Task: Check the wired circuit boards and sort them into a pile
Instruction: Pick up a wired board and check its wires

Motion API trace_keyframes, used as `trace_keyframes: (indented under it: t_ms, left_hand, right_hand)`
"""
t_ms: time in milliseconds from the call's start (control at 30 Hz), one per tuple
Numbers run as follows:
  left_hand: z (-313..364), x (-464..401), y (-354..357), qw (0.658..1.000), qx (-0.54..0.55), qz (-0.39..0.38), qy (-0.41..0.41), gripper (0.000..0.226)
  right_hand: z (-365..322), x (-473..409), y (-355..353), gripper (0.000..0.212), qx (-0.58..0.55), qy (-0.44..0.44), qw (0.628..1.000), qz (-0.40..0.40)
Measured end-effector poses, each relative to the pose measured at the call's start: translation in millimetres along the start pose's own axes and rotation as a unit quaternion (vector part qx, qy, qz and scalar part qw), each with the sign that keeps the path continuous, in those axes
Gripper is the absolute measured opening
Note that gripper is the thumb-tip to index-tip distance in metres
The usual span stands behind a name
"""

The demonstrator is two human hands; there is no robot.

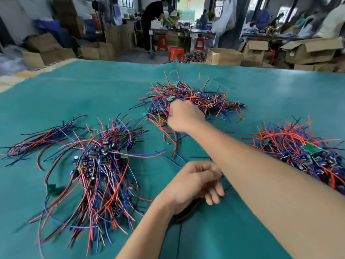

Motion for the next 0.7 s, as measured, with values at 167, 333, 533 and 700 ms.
trace_keyframes:
  t_ms: [167, 333, 533, 700]
  left_hand:
    - [0.6, -1.9, -1.2, 1.000, 0.007, -0.003, 0.000, 0.021]
    - [0.2, -2.0, -2.7, 1.000, 0.007, 0.006, -0.005, 0.019]
    - [-0.7, -3.1, -7.6, 0.996, 0.071, 0.051, -0.011, 0.021]
    - [-1.7, -5.0, -16.0, 0.981, 0.162, 0.111, 0.002, 0.030]
  right_hand:
    - [73.9, -6.1, 22.7, 0.027, 0.089, 0.035, 0.995, 0.020]
    - [102.4, -1.0, 19.0, 0.008, -0.047, 0.064, 0.995, 0.063]
    - [138.1, 48.8, -19.3, 0.017, -0.314, 0.123, 0.936, 0.104]
    - [157.2, 123.6, -41.7, 0.017, -0.517, 0.130, 0.831, 0.160]
Point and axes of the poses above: each hand's wrist, its own x-axis away from the middle knuckle, its own y-axis out of the palm, z = x × y, the point moved 8 cm from there along -x, towards the middle knuckle, and after that the axes turned 2 degrees about y, right-handed, at the moved point
